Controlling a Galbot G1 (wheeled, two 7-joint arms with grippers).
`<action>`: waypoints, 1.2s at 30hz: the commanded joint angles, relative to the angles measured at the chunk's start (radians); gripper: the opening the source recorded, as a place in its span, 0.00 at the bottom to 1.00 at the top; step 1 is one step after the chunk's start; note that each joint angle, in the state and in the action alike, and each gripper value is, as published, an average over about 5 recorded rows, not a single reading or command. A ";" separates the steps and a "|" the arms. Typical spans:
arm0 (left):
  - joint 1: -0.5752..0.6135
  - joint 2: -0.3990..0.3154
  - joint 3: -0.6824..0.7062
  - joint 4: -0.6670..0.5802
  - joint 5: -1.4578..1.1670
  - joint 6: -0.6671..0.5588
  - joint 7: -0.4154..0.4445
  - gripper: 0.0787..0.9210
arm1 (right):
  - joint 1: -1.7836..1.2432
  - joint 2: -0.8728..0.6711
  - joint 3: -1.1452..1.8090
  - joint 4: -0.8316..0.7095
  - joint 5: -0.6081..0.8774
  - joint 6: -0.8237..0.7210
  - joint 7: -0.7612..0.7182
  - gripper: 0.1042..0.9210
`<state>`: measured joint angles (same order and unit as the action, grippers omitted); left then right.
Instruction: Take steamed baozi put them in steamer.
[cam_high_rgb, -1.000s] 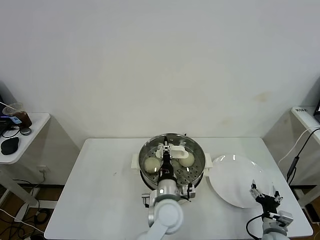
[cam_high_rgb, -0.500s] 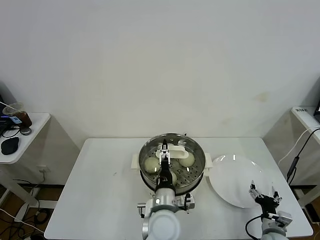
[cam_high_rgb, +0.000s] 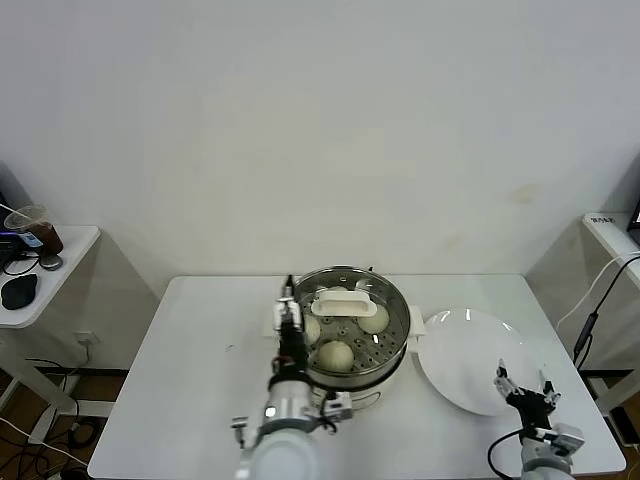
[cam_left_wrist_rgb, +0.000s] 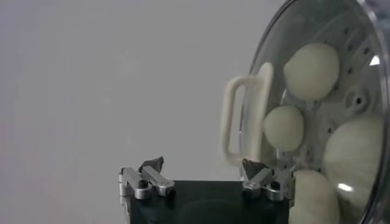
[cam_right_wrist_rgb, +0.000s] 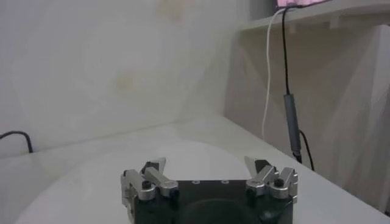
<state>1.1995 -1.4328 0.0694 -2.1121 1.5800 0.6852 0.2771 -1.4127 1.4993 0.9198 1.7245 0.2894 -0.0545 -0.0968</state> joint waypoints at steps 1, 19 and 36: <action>0.161 0.047 -0.449 -0.223 -0.726 -0.211 -0.312 0.88 | -0.081 0.006 -0.058 0.139 -0.075 0.067 -0.089 0.88; 0.575 -0.025 -0.651 0.039 -1.392 -0.661 -0.250 0.88 | -0.213 0.019 -0.173 0.191 -0.116 0.059 -0.029 0.88; 0.686 0.005 -0.626 -0.059 -1.442 -0.572 -0.226 0.88 | -0.451 -0.104 -0.121 0.460 -0.155 -0.136 -0.075 0.88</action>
<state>1.7754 -1.4302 -0.5517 -2.1394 0.2243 0.1208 0.0501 -1.7269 1.4550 0.7843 2.0391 0.1684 -0.0886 -0.1540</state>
